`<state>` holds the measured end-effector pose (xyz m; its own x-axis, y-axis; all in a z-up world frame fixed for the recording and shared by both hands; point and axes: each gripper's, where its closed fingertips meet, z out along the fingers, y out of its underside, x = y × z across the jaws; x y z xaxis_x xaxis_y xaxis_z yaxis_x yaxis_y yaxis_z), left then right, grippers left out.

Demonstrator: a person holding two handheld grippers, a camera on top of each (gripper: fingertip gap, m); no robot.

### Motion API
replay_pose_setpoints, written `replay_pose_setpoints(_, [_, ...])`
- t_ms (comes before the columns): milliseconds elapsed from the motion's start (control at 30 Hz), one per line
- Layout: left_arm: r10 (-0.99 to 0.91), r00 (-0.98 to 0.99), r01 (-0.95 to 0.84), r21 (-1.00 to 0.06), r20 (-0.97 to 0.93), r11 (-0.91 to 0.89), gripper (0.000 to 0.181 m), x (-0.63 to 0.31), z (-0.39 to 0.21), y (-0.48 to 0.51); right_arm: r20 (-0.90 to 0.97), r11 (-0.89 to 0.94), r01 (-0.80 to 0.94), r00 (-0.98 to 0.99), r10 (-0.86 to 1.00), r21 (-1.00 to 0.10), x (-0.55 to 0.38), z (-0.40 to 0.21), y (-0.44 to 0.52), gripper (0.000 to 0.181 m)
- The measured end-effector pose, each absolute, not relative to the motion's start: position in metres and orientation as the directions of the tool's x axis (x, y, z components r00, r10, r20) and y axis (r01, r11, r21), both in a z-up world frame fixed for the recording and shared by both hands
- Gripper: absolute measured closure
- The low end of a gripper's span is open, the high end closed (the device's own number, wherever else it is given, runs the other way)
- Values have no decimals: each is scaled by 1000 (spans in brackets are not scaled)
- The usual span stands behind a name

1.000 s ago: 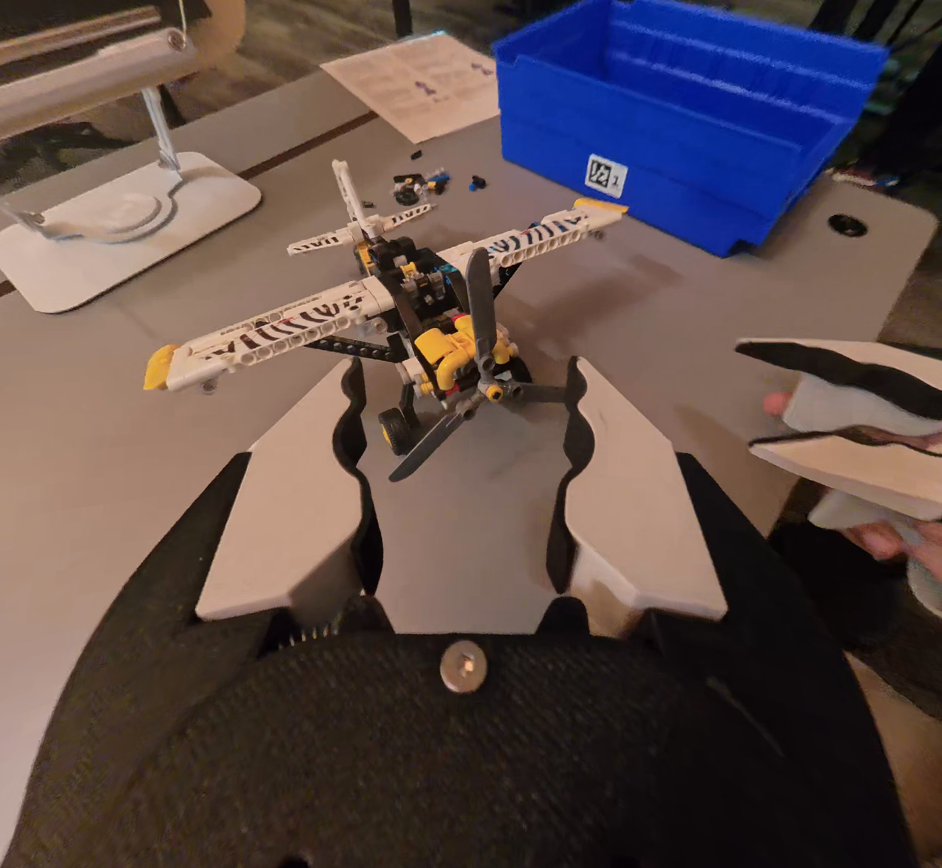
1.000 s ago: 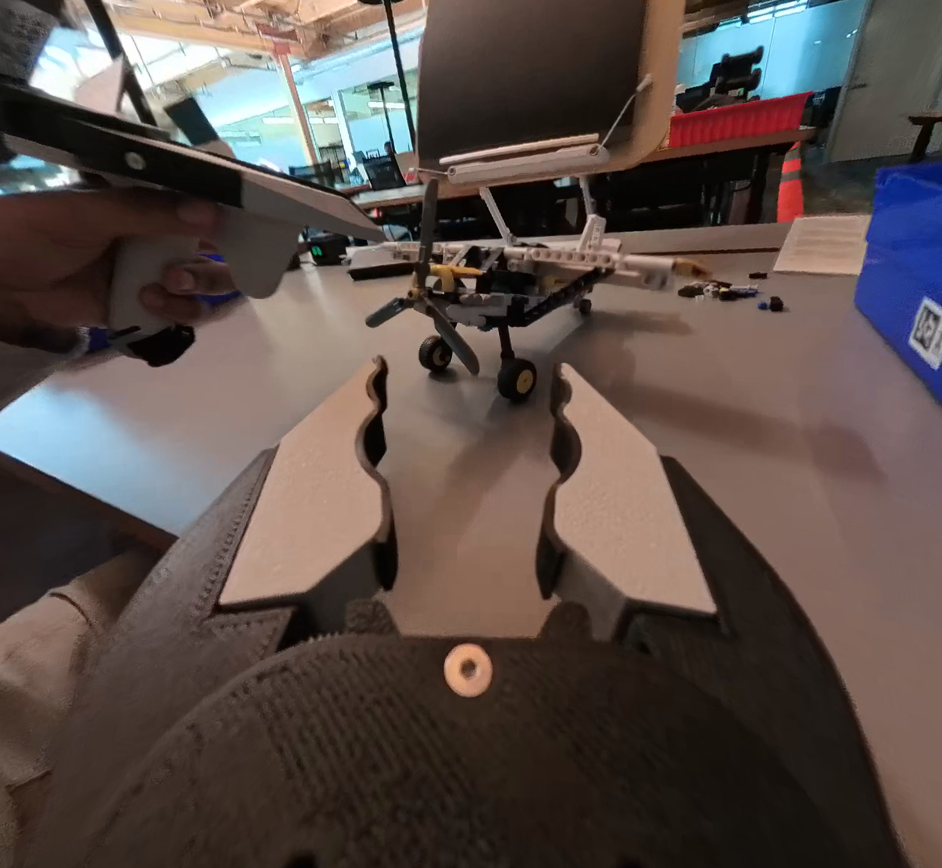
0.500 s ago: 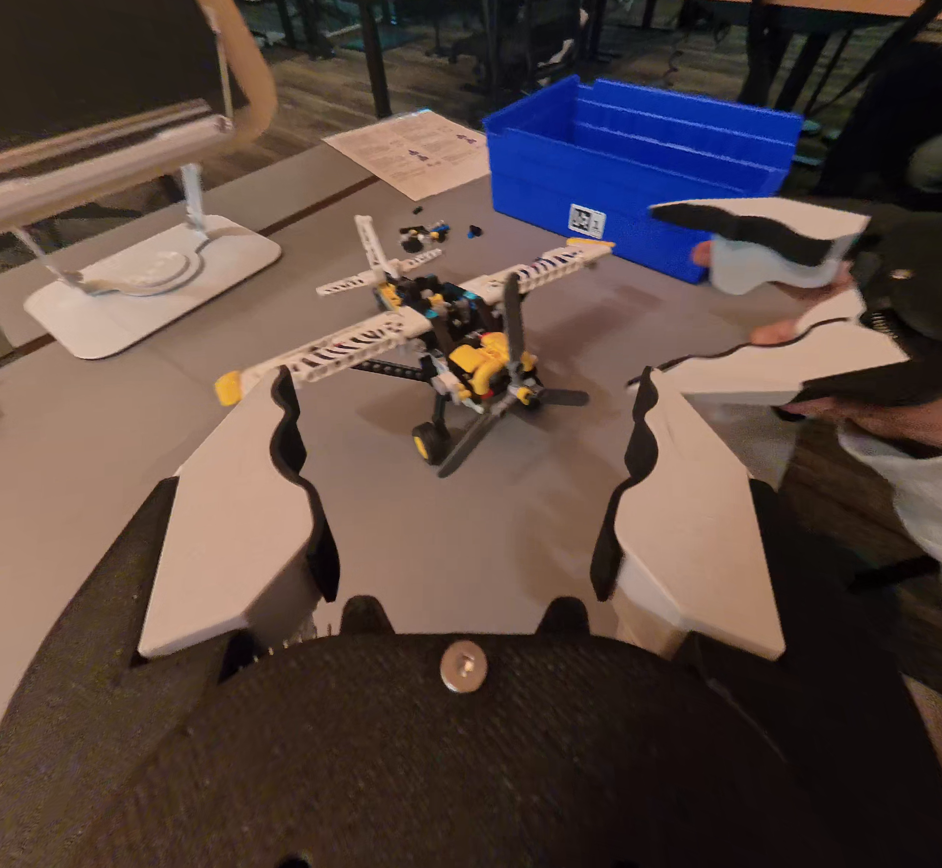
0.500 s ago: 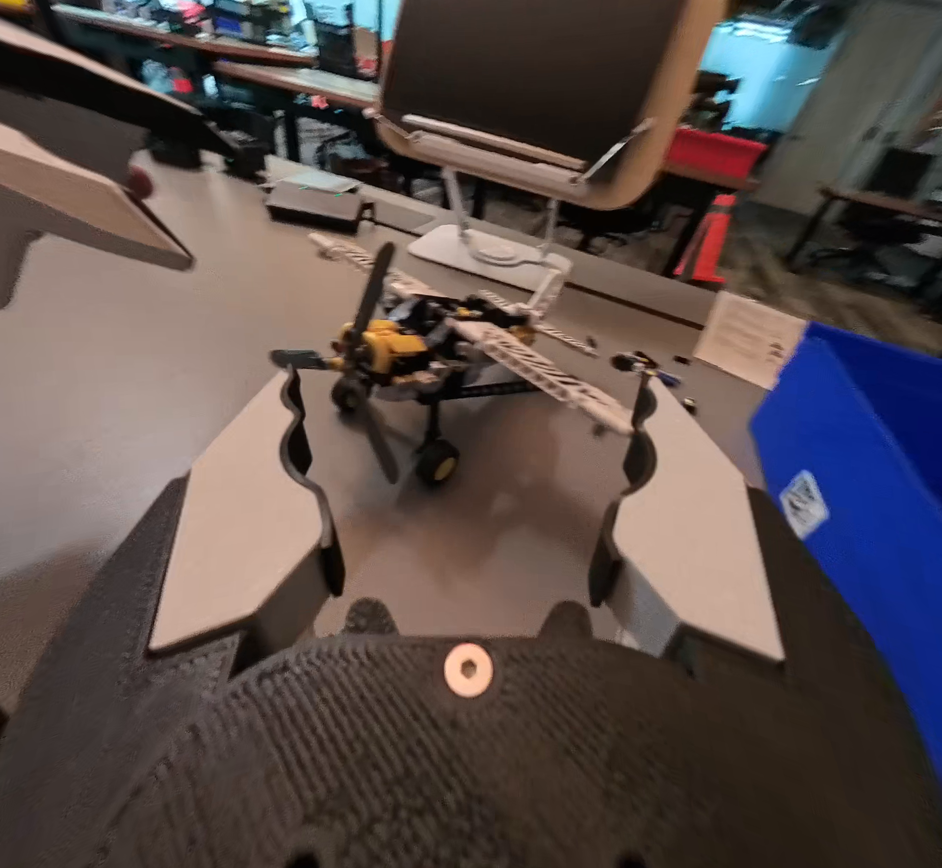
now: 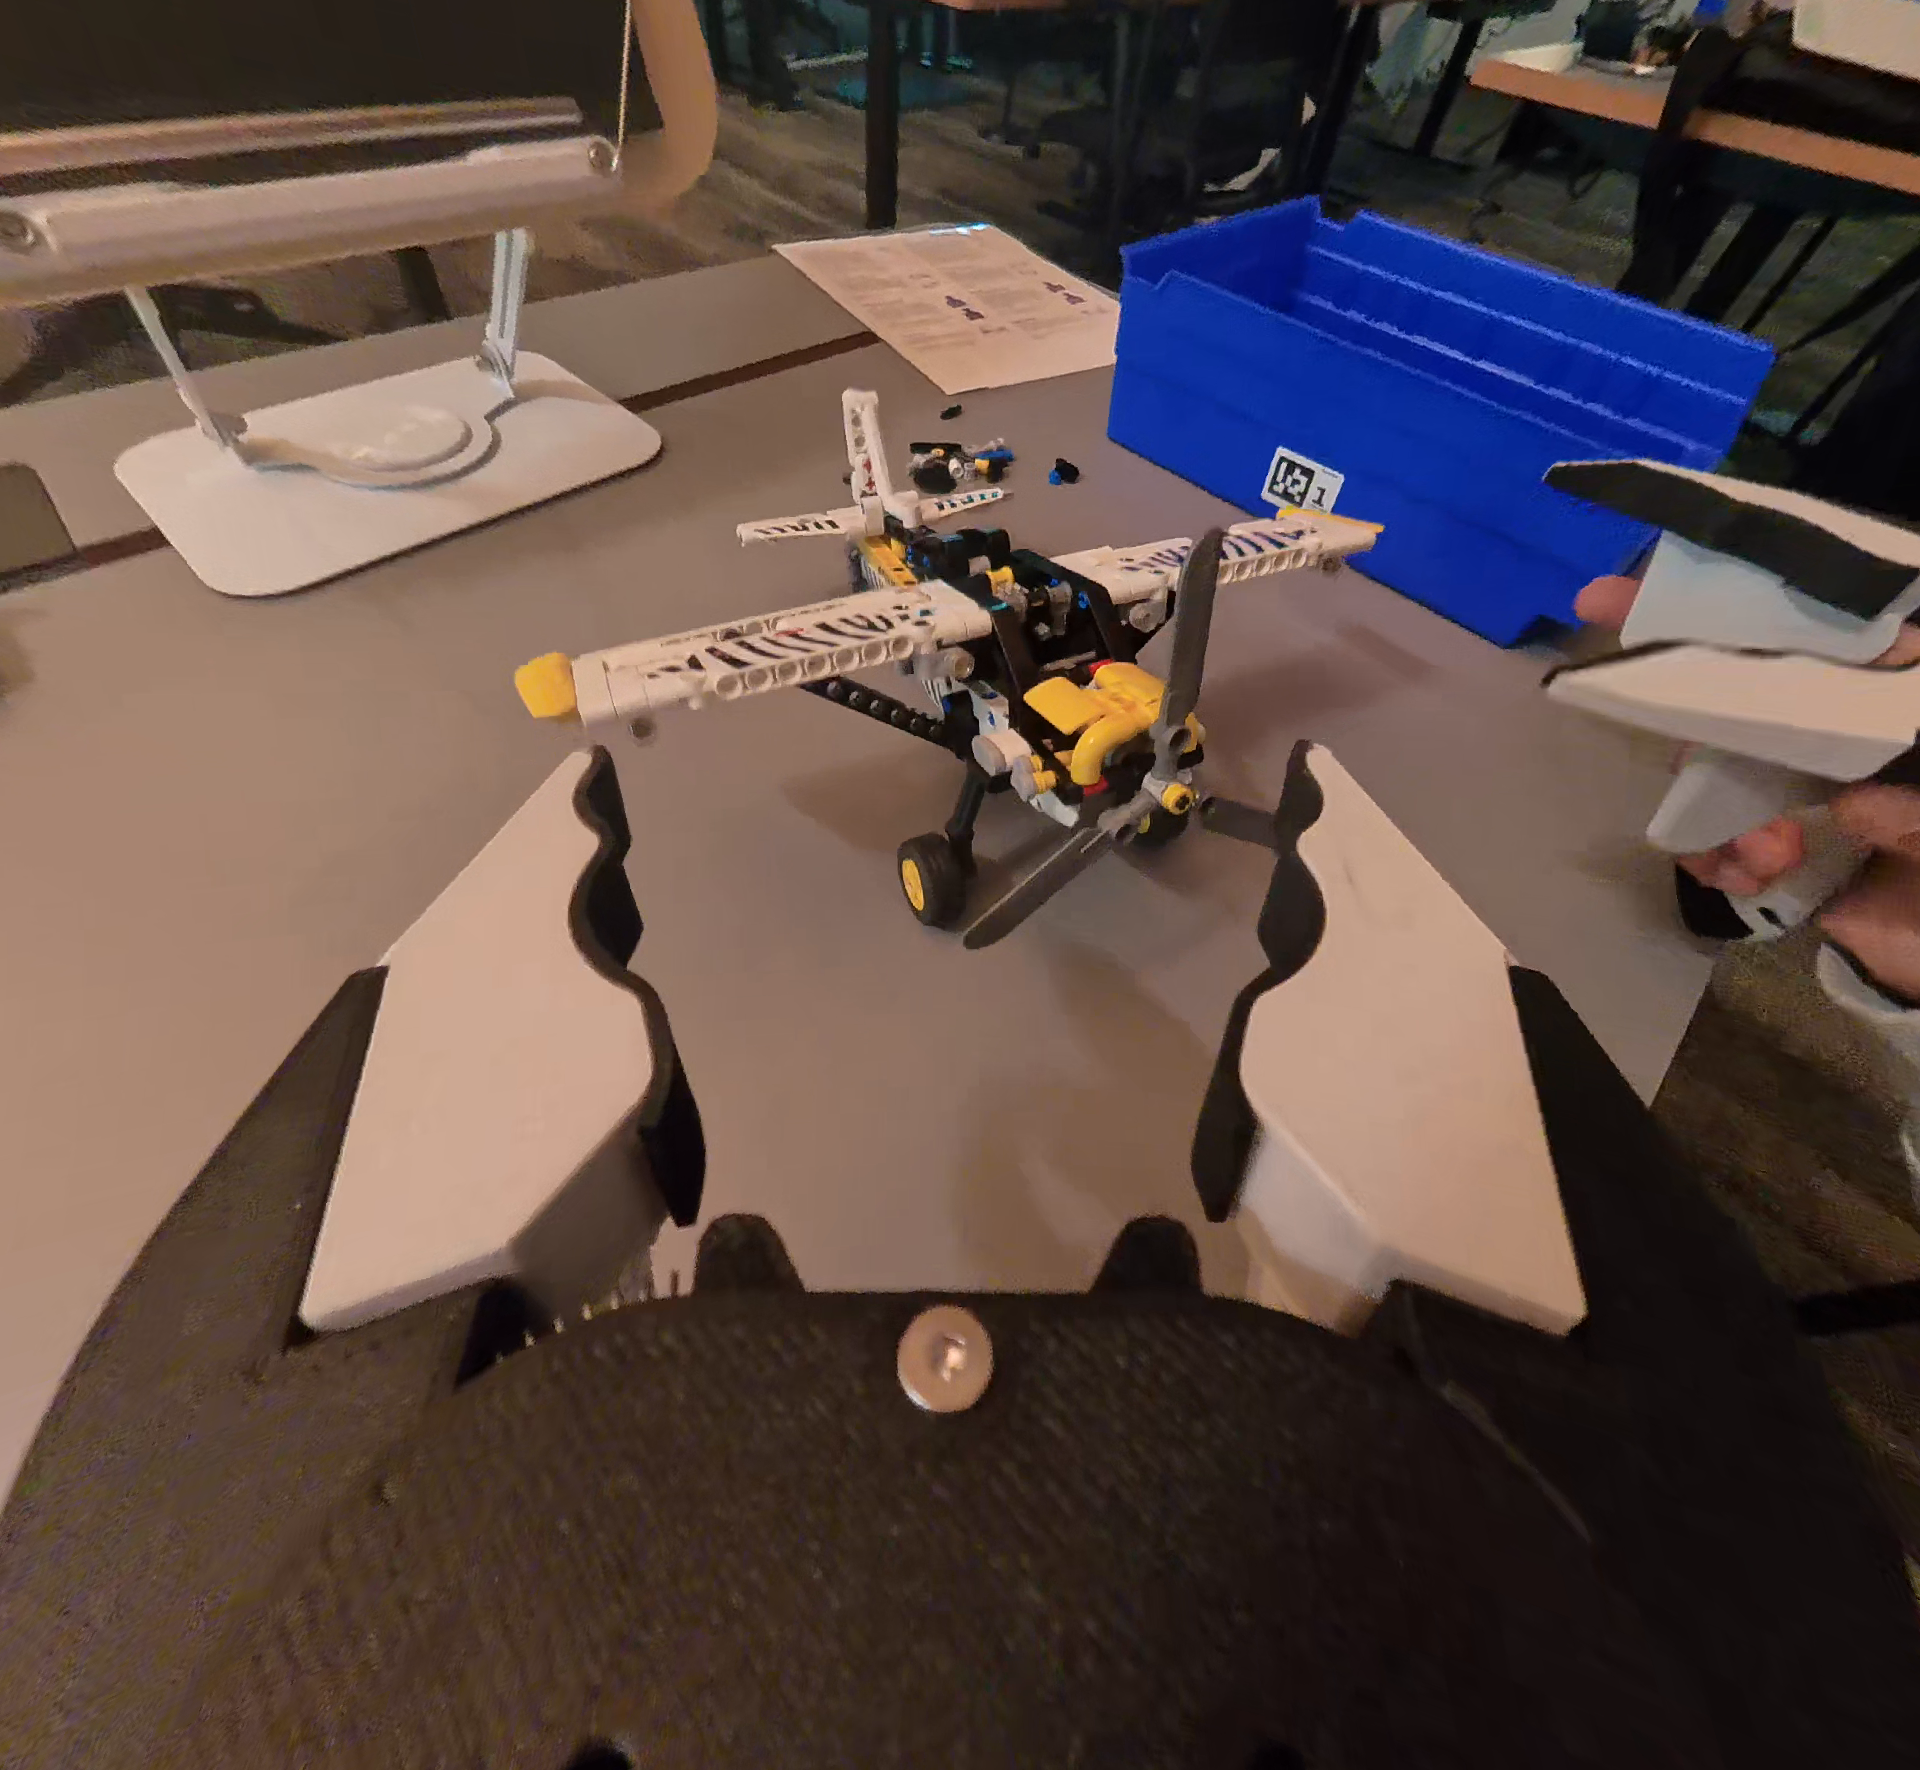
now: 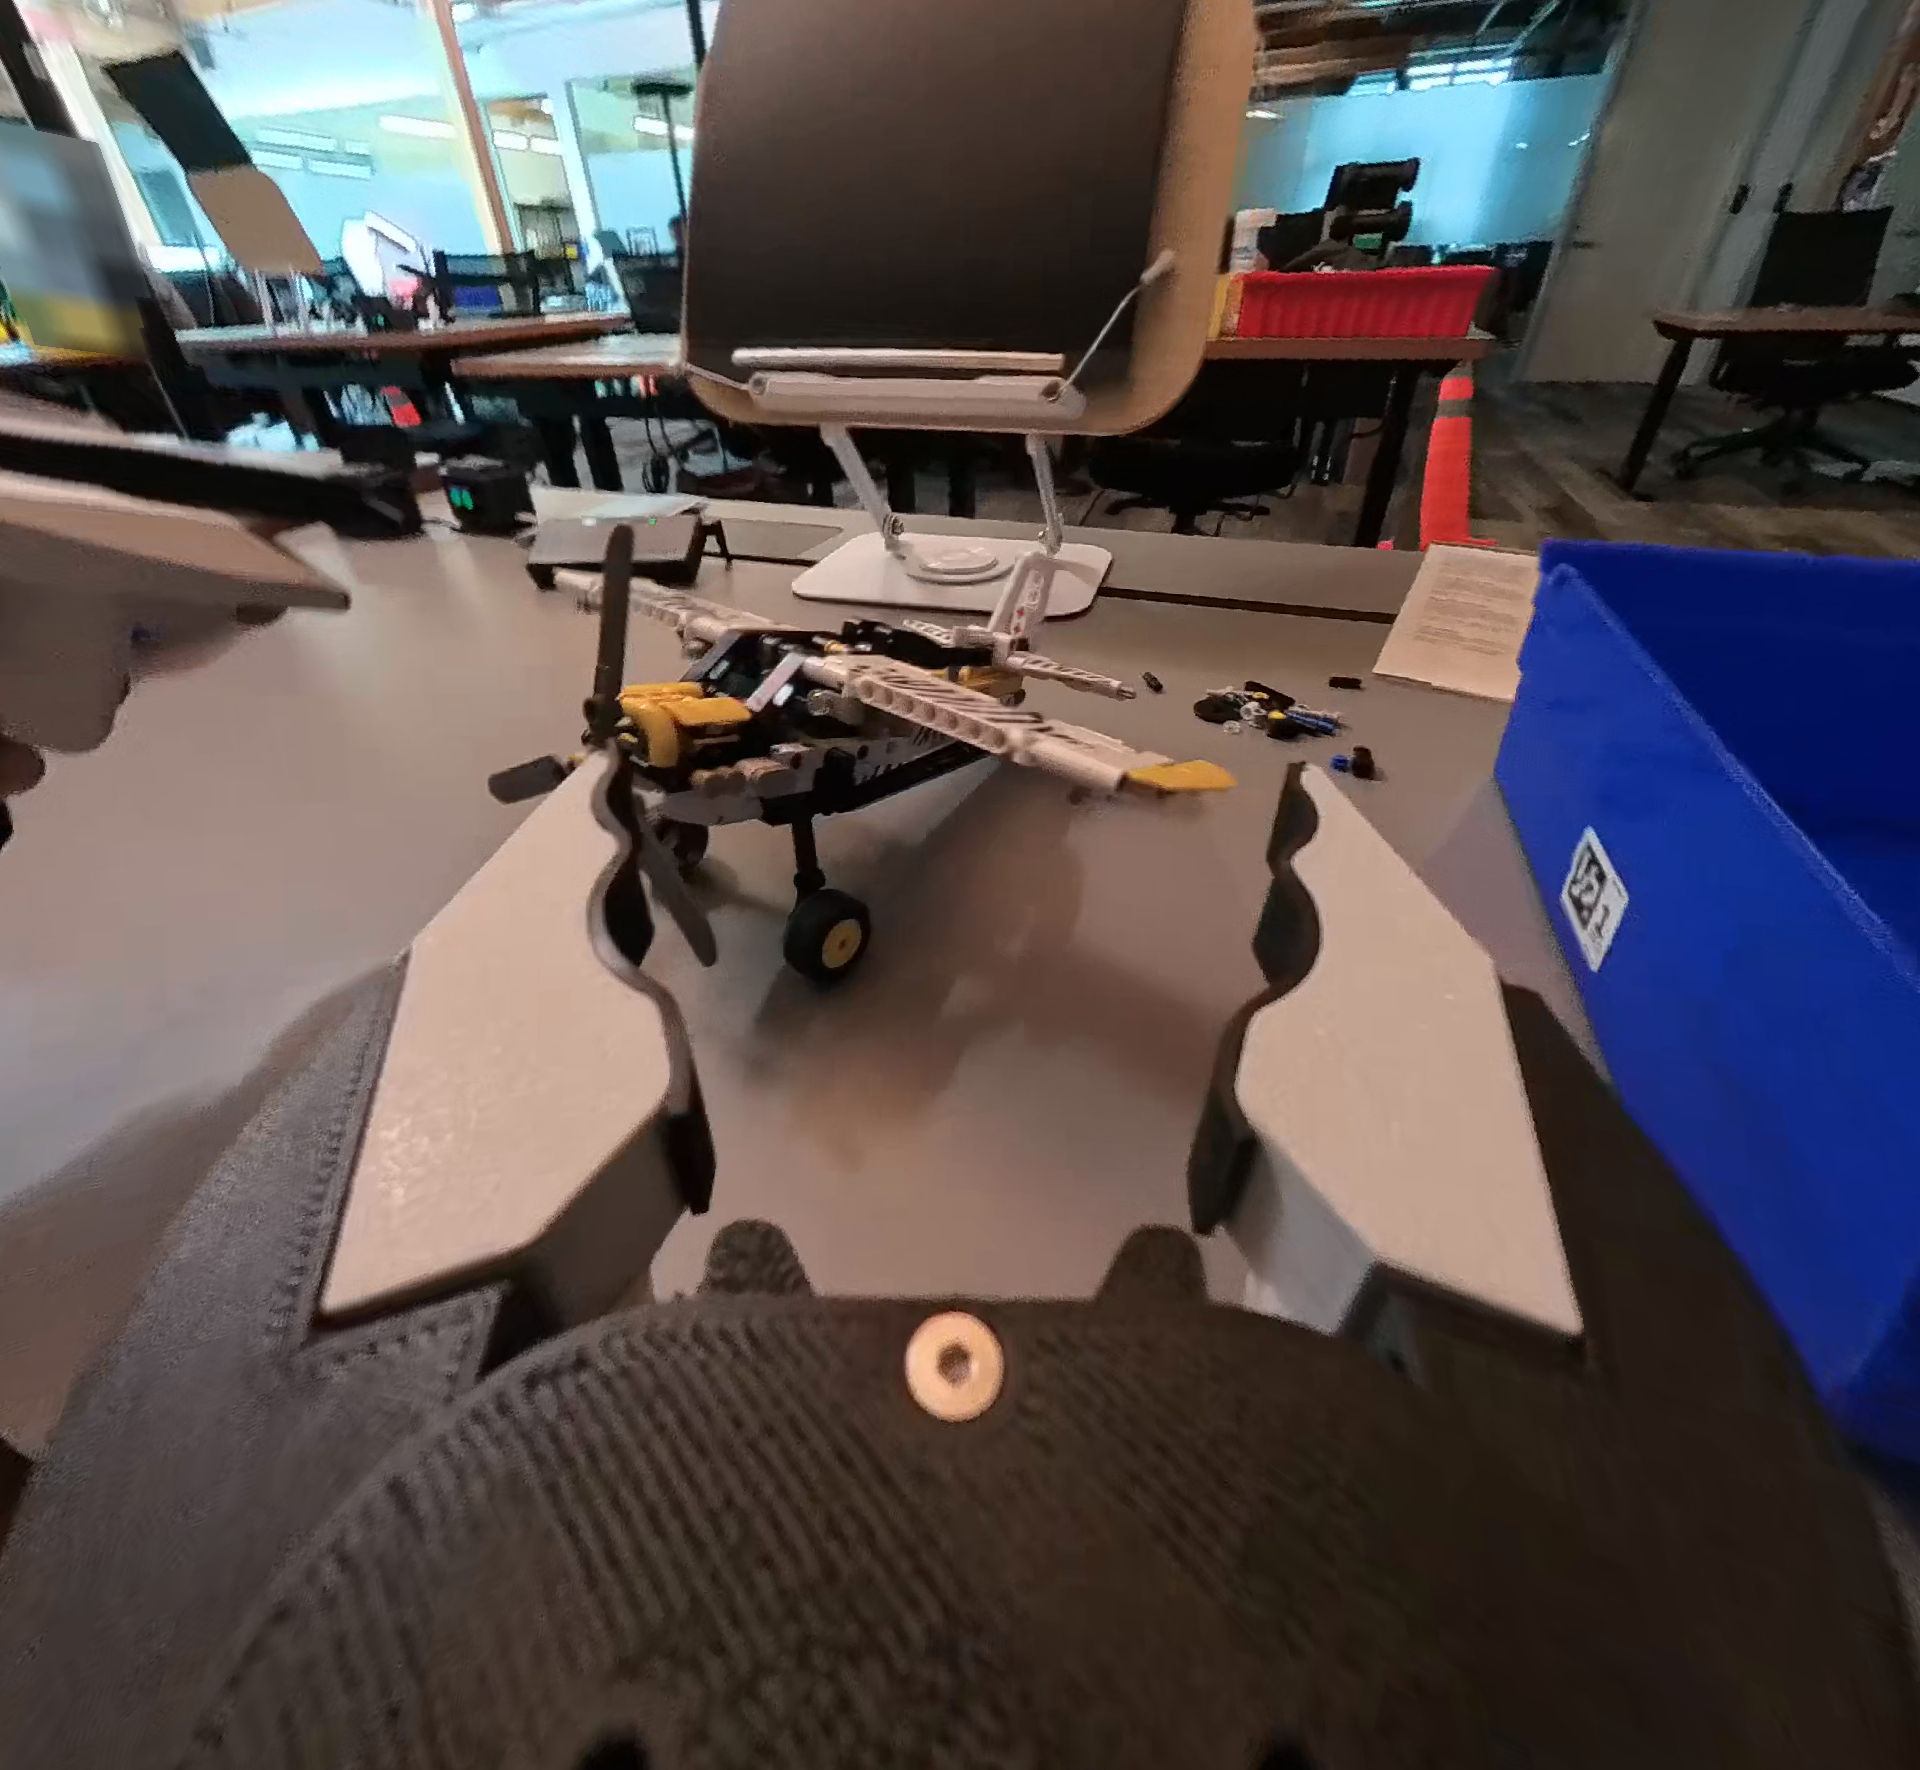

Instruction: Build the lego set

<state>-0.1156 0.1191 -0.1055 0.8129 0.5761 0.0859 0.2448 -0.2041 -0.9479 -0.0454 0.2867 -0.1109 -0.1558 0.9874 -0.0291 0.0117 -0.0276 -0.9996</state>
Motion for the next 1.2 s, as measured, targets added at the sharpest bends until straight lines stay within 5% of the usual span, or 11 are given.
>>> replay_pose_setpoints(167, [568,816,274,-938,109,-212,61,-111,-120,121,-148,-153,-7,-201,968,-988,-48,-121,290,61])
replay_pose_setpoints(300, [470,871,275,-935,143,-225,95,-96,-118,131,-124,-125,8,-235,964,-992,-47,-121,282,56])
replay_pose_setpoints(400, [509,856,226,-949,87,-218,80,-104,-105,125,-108,-131,-79,-240,965,-988,-31,-93,298,54])
replay_pose_setpoints(533, [554,828,206,-965,84,-162,81,-115,-89,103,-247,-291,-211,-214,945,-933,-2,-64,348,62])
replay_pose_setpoints(1200, [543,819,323,-931,185,-169,72,-110,-136,98,-256,-286,-100,-236,937,-953,-26,-101,326,69])
